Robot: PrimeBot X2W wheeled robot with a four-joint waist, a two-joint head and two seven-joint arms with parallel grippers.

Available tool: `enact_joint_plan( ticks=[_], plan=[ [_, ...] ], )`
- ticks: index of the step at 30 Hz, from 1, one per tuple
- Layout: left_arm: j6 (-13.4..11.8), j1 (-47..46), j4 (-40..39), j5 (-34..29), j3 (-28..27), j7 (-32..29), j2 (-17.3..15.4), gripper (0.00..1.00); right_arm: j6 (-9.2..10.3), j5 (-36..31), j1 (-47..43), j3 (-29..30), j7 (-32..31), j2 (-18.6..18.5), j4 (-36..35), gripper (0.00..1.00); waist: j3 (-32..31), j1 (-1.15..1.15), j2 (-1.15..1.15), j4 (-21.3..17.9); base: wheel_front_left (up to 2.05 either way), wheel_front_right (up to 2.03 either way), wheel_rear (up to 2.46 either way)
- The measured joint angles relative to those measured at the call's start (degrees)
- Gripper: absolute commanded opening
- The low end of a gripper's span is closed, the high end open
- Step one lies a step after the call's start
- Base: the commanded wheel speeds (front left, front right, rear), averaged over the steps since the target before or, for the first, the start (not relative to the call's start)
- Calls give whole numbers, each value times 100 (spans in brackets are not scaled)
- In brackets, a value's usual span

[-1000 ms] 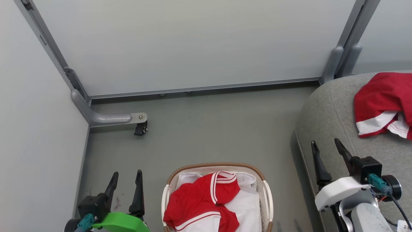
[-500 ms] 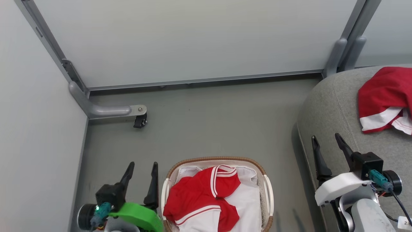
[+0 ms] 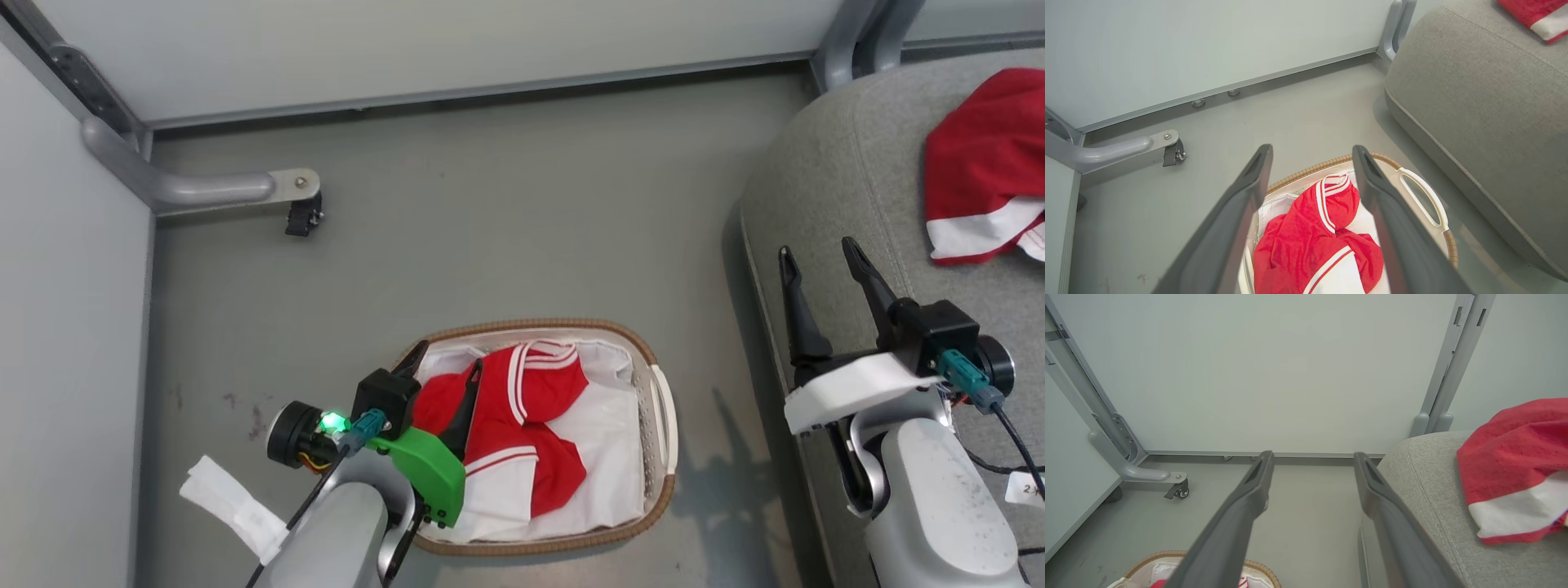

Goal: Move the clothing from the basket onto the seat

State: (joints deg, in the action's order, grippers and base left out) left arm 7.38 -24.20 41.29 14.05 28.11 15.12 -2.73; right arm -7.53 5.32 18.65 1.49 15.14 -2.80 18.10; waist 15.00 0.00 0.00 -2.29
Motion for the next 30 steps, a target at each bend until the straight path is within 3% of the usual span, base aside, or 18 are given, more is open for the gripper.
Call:
enact_joint_plan(
  ticks=[8,18,30],
  plan=[
    [1,-874,1316,224,803,-34,3,100,0,209,501,-246,0,0,-229,100,938,0,0,-310,0,0,0],
    [1,-1596,2256,-58,1995,-198,10,100,0,594,957,-424,0,-5,-632,100,2124,1,0,-733,0,0,0],
    [-9,-2432,2951,-325,2524,-287,-56,100,0,936,1254,-660,0,-5,-991,100,3285,1,0,-1186,0,0,0]
  ],
)
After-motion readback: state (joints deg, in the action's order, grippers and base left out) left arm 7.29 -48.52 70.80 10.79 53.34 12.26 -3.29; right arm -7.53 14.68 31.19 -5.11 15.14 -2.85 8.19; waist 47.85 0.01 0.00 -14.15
